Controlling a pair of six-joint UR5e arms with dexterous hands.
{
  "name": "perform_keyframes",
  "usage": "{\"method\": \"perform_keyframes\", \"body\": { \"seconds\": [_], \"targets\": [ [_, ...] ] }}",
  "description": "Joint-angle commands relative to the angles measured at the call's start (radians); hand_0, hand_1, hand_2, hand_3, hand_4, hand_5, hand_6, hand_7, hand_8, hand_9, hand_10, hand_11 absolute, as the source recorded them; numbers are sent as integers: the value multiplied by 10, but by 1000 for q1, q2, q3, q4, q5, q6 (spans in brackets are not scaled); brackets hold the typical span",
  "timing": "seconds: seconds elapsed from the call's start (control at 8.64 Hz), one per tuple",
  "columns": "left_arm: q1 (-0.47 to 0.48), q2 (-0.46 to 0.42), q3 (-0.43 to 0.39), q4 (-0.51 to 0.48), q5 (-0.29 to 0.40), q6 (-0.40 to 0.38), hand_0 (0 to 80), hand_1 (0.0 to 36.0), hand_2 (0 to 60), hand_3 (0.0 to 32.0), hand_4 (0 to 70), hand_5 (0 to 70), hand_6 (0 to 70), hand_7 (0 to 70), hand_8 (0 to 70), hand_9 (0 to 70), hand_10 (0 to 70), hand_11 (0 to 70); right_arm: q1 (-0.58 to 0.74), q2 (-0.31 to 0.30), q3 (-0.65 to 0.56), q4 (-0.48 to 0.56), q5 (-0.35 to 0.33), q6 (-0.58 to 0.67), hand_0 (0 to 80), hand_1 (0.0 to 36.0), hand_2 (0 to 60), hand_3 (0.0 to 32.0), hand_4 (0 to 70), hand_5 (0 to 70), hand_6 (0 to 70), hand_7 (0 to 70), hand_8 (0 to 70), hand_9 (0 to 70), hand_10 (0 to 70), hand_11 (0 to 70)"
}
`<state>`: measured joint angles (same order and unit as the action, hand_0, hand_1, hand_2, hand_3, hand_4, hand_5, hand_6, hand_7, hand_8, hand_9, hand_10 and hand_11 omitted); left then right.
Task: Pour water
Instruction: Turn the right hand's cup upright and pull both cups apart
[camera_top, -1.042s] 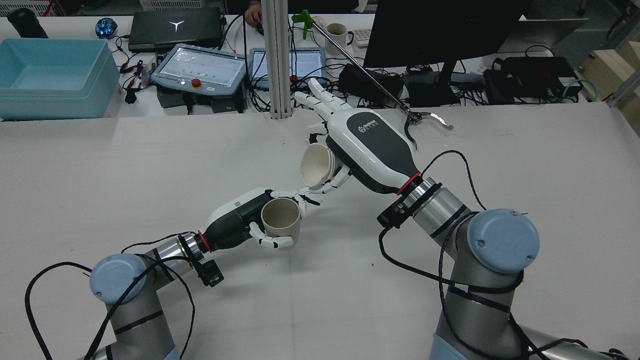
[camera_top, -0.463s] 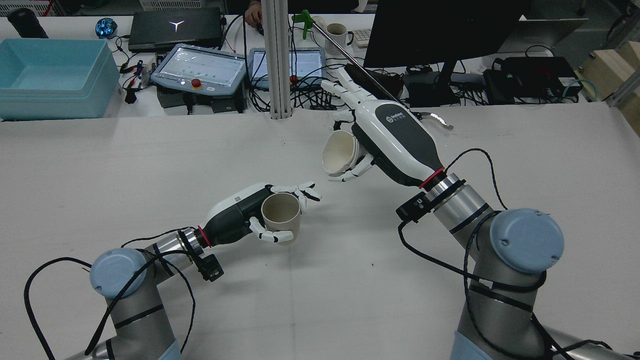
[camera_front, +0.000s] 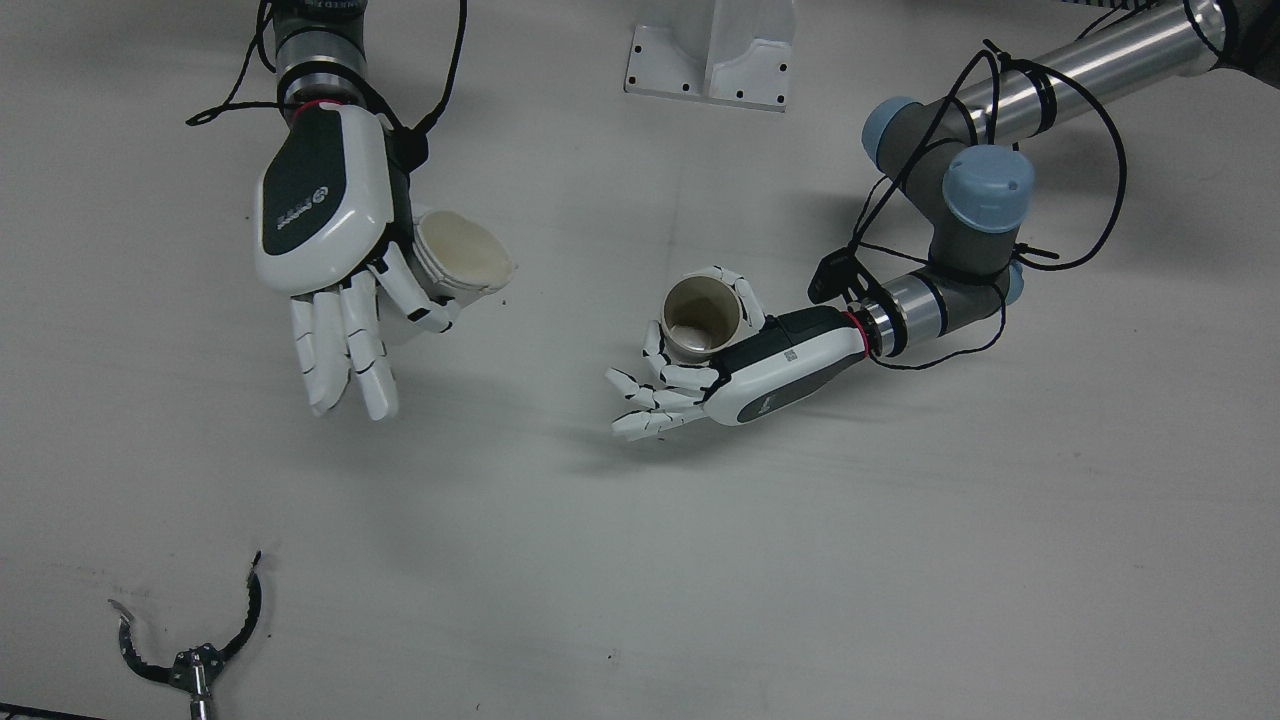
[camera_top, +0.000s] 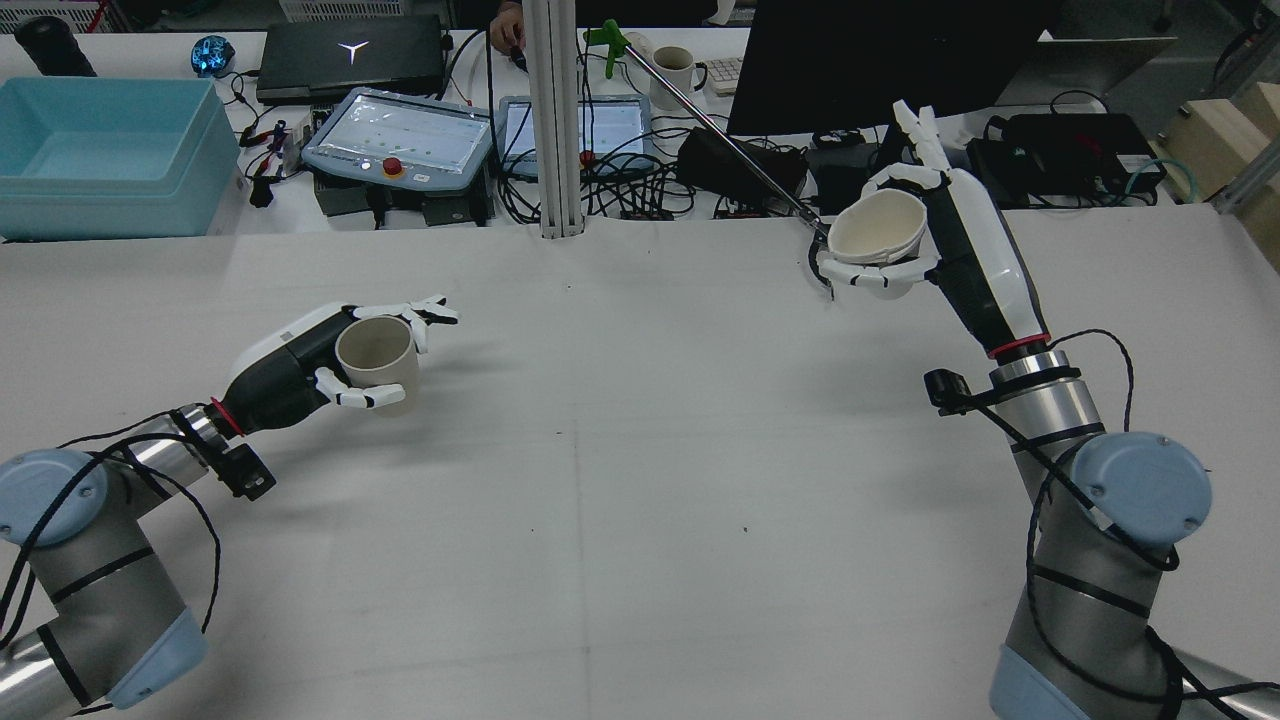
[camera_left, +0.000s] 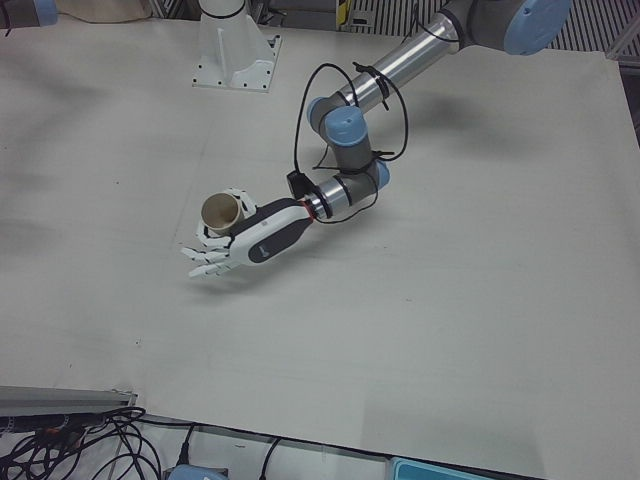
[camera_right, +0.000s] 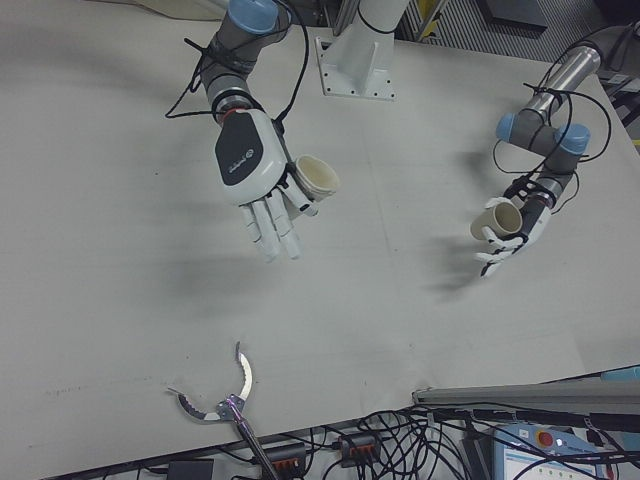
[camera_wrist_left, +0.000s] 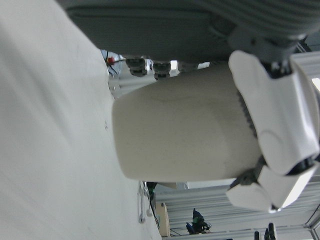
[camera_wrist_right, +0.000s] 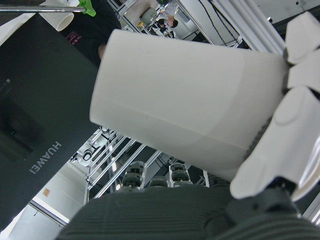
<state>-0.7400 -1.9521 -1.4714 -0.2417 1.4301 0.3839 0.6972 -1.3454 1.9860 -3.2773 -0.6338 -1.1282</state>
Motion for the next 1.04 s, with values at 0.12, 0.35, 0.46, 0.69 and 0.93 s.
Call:
{"method": "perform_keyframes", "body": {
  "seconds": [0.12, 0.35, 0.46, 0.69, 0.93],
  "targets": [
    [-224, 339, 51, -192, -10, -17, 464, 199, 535, 0, 387, 700, 168, 261, 46, 92, 40, 66, 62, -118, -42, 5, 69, 229, 456, 167, 476, 0, 623, 682, 63, 62, 2, 0, 79, 115],
    [-271, 401, 130, -258, -23, -16, 463, 201, 541, 0, 381, 700, 168, 257, 48, 93, 42, 69, 58, -129, -224, 8, 69, 438, 454, 161, 463, 0, 624, 657, 67, 58, 3, 0, 103, 150],
    [-269, 438, 131, -272, -58, -16, 462, 200, 538, 0, 379, 700, 165, 254, 46, 91, 41, 68, 47, -123, -328, 10, 69, 573, 447, 151, 443, 0, 628, 641, 64, 50, 2, 0, 104, 149],
    [-269, 443, 154, -272, -68, -5, 464, 200, 534, 0, 373, 700, 162, 250, 46, 91, 40, 66, 28, -109, -407, 13, 66, 660, 431, 141, 427, 0, 598, 603, 49, 24, 0, 0, 100, 144],
    [-265, 441, 231, -332, -127, 0, 462, 197, 527, 0, 365, 700, 158, 248, 45, 89, 40, 66, 19, -107, -418, 13, 66, 657, 426, 136, 418, 0, 587, 596, 46, 23, 0, 0, 98, 140]
  ]
}}
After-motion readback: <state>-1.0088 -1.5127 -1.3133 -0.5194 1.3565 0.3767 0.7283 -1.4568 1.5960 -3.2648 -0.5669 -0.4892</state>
